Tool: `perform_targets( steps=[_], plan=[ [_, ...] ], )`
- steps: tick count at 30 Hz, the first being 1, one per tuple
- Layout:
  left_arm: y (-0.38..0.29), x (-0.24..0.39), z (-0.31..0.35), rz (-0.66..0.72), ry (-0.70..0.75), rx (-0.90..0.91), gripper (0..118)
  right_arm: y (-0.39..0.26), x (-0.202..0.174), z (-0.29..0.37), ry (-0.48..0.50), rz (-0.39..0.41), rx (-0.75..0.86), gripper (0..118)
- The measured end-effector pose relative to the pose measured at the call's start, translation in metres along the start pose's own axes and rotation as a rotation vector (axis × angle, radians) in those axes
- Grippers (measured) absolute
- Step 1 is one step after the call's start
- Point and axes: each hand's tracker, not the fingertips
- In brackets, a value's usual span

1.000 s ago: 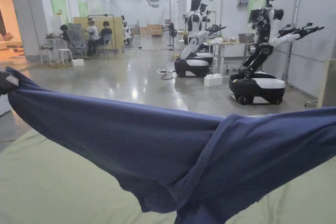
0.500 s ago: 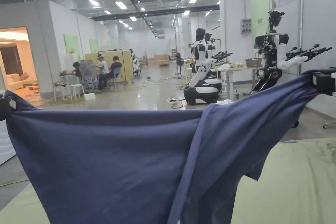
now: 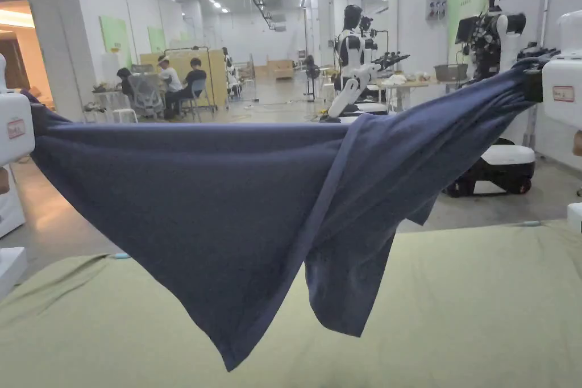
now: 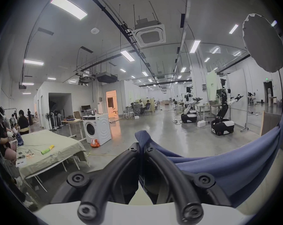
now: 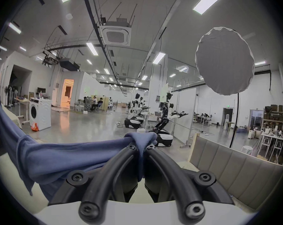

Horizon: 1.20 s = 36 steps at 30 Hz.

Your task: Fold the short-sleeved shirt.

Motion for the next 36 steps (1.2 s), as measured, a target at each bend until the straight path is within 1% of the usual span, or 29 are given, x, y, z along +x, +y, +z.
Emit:
perform_targets(
  steps=[1, 3, 5, 6, 7, 9, 10, 12, 14, 16, 19, 21, 24, 27, 28, 30, 32, 34, 36],
  plan=[
    [-0.011, 0.008, -0.009, 0.004, -0.007, 0.0, 2, -0.012, -0.002, -0.011, -0.008, 0.011, -0.016, 6],
    [-0.039, 0.028, -0.034, -0.031, -0.046, -0.052, 2, -0.044, -0.001, -0.031, -0.021, -0.009, -0.057, 6],
    [-0.076, 0.046, -0.049, -0.08, -0.063, -0.102, 2, -0.087, 0.001, -0.045, -0.019, -0.078, -0.117, 6],
    [-0.097, 0.052, -0.05, -0.07, -0.073, -0.096, 2, -0.11, 0.003, -0.047, -0.01, -0.105, -0.136, 6],
    [-0.114, 0.059, -0.053, -0.069, -0.086, -0.115, 2, -0.131, 0.004, -0.048, -0.006, -0.115, -0.152, 6],
    [-0.156, 0.07, -0.051, -0.066, -0.129, -0.205, 2, -0.178, 0.003, -0.04, -0.011, -0.086, -0.207, 6],
    [-0.173, 0.075, -0.048, -0.079, -0.142, -0.226, 2, -0.197, 0.005, -0.034, -0.004, -0.088, -0.233, 6],
    [-0.208, 0.079, -0.033, -0.085, -0.174, -0.259, 2, -0.237, 0.013, -0.013, 0.009, -0.12, -0.285, 6],
    [-0.234, 0.079, -0.009, -0.086, -0.19, -0.316, 2, -0.267, 0.02, 0.018, 0.02, -0.152, -0.299, 6],
    [-0.257, 0.073, 0.029, -0.051, -0.249, -0.36, 2, -0.29, 0.026, 0.057, 0.018, -0.132, -0.317, 6],
    [-0.287, 0.056, 0.096, -0.119, -0.274, -0.381, 2, -0.315, 0.032, 0.137, 0.038, -0.123, -0.343, 6],
    [-0.295, 0.035, 0.139, -0.071, -0.289, -0.414, 2, -0.325, 0.037, 0.19, 0.058, -0.121, -0.376, 6],
    [-0.314, -0.005, 0.193, 0.002, -0.276, -0.47, 2, -0.333, 0.052, 0.273, 0.096, -0.16, -0.402, 6],
    [-0.33, -0.035, 0.247, 0.069, -0.281, -0.528, 2, -0.342, 0.069, 0.339, 0.1, -0.18, -0.413, 6],
    [-0.334, -0.042, 0.263, 0.071, -0.285, -0.533, 2, -0.344, 0.073, 0.357, 0.11, -0.181, -0.418, 6],
    [-0.346, -0.056, 0.296, 0.096, -0.301, -0.561, 2, -0.348, 0.076, 0.397, 0.121, -0.139, -0.436, 6],
    [-0.359, -0.061, 0.324, 0.085, -0.313, -0.591, 2, -0.358, 0.08, 0.429, 0.136, -0.104, -0.459, 6],
    [-0.373, -0.065, 0.342, 0.075, -0.324, -0.613, 3, -0.369, 0.082, 0.45, 0.14, -0.095, -0.481, 6],
    [-0.392, -0.065, 0.351, 0.075, -0.334, -0.637, 5, -0.384, 0.082, 0.462, 0.131, -0.054, -0.508, 6]
  ],
)
